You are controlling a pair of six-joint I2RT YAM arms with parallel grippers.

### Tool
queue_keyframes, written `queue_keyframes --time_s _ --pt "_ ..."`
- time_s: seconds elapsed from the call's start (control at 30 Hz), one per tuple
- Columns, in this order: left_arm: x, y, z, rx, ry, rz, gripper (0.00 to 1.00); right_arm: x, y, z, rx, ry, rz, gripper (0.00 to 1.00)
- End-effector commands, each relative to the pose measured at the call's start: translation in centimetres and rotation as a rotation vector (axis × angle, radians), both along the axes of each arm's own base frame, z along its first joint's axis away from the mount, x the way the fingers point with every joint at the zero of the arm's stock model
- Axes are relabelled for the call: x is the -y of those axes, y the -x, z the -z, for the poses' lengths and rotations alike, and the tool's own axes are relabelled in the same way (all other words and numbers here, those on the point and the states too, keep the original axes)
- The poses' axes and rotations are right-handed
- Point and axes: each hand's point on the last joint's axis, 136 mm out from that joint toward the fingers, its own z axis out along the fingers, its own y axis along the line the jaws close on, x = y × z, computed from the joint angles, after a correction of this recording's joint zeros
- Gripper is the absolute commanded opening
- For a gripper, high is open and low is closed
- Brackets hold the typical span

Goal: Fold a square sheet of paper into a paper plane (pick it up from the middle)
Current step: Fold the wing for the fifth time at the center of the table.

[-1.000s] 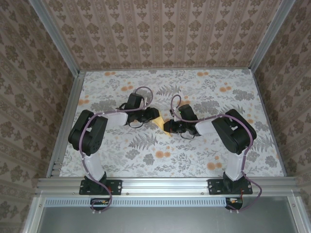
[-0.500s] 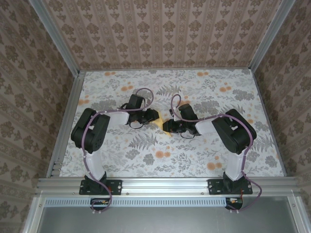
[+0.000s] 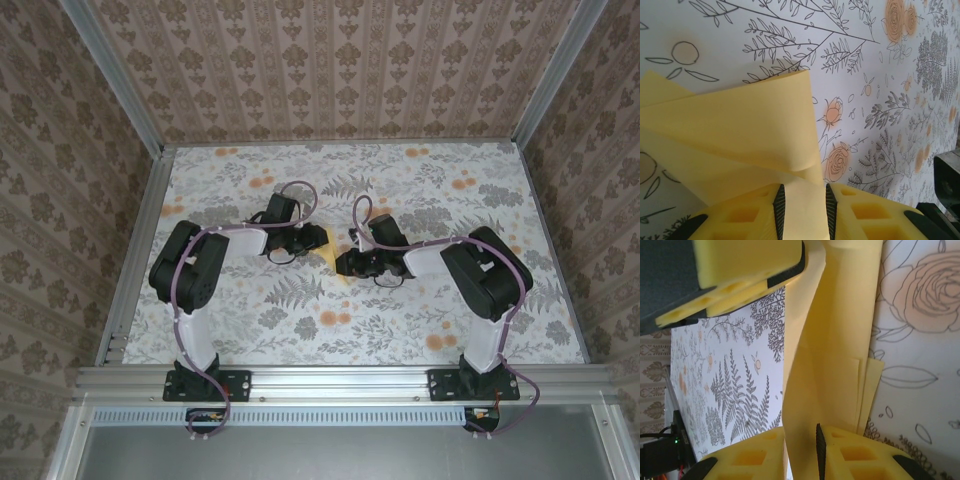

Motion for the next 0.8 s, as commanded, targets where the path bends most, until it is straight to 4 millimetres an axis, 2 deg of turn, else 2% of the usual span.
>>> queue_keyframes --time_s 0.0,0.37,0.5,0.77 --pt "0.0 -0.2 0.2 -0.001 -0.010 0.021 0.30 0.1 0.9 -0.8 -0.019 0.003 -0.030 0.22" --pt "0.3 -0.6 -0.8 0.020 0.005 0.033 0.30 0.9 1.4 1.4 -0.068 0.055 -0.005 0.07" --pt "0.6 -0.9 -2.1 0.052 0.021 0.048 0.31 1.3 1.3 2.0 -0.089 0.057 0.020 0.06" --pt "0.9 -0.2 -5.4 0.153 0.092 0.085 0.42 2.1 1.3 2.7 -0.129 0.050 0.065 0.05"
